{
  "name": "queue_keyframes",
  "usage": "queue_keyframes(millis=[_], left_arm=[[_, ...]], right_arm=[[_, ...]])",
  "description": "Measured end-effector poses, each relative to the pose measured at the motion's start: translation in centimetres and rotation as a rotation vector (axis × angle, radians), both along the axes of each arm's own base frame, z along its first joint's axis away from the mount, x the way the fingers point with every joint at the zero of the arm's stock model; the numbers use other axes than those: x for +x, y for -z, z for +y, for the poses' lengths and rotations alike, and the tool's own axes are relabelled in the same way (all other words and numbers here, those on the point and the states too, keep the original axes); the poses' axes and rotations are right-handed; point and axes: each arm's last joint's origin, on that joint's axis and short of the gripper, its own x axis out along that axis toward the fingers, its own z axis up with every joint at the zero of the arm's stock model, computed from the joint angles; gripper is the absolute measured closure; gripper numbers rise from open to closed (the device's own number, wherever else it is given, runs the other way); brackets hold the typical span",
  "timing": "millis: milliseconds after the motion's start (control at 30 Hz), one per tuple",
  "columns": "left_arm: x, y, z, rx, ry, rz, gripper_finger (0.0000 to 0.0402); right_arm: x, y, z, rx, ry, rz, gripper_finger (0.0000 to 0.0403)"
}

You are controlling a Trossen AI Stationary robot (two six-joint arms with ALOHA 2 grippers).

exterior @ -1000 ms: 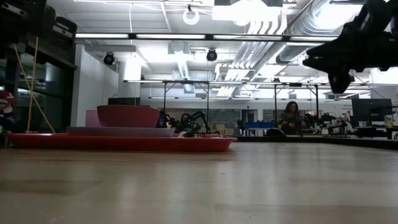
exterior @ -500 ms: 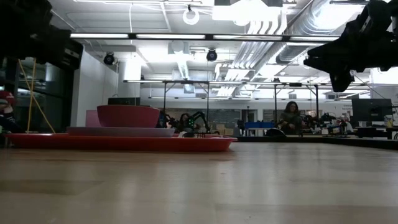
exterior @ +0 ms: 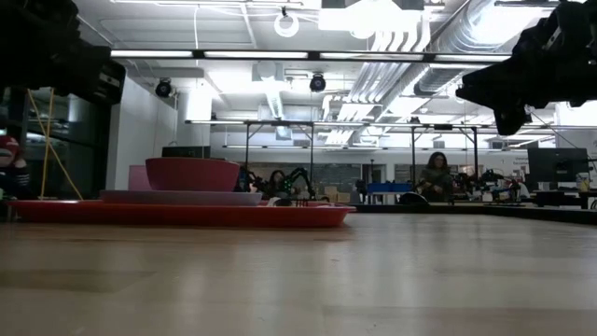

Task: Set up tray
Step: Return to Home Position

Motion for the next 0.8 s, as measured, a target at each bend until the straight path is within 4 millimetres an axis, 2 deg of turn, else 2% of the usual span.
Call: queue_keyframes(millis=[367, 800], left_arm=[[0.00, 0.02, 0.00, -0.026, 0.000, 0.013, 0.0222], [0.04, 0.07, 0.11, -0.023, -0.042, 0.016, 0.0222]], right_arm=[[0.01, 0.03, 0.03, -0.075, -0.008, 0.018, 0.0309], [0.03, 0.10, 0.06, -0.051, -0.021, 0.017, 0.0308]])
